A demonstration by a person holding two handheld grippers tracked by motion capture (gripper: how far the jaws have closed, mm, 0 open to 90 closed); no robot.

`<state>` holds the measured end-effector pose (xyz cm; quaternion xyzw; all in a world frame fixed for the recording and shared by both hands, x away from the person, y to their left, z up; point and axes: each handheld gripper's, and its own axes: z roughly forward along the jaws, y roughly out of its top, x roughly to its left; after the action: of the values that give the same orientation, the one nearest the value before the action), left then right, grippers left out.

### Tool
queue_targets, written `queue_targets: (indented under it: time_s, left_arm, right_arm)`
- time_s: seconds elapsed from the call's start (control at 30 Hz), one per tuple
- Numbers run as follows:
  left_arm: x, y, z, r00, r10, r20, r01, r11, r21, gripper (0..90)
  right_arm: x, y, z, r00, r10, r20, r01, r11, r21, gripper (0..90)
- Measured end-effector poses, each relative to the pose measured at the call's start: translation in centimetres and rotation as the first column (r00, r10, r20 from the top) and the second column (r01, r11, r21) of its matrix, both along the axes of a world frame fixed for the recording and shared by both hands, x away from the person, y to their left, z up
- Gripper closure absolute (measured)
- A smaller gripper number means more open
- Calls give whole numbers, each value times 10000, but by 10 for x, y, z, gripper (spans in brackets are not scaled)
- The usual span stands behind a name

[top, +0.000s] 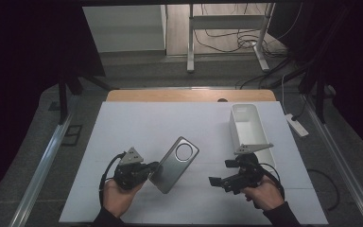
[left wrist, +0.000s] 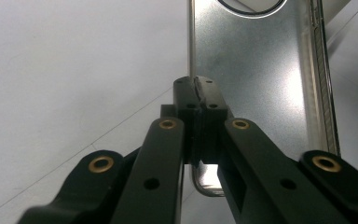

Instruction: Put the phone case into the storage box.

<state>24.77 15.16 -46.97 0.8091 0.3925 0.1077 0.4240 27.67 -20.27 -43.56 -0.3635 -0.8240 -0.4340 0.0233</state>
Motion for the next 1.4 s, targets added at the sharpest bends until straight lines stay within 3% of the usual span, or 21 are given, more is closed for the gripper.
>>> queue_targets:
  time_s: [0.8, 1.4]
  left_arm:
    - [1, -17, -1, 9999, -96, 136, 92, 9995, 298, 887]
    - [1, -27, -2, 9996, -236, 130, 231, 9992, 316, 887]
  right_arm:
    - [12, 27, -9, 9984, 17, -563, -13, 10000, 77, 0]
    - [19, 44, -16, 9932, 213, -1143, -155, 9986, 511, 0]
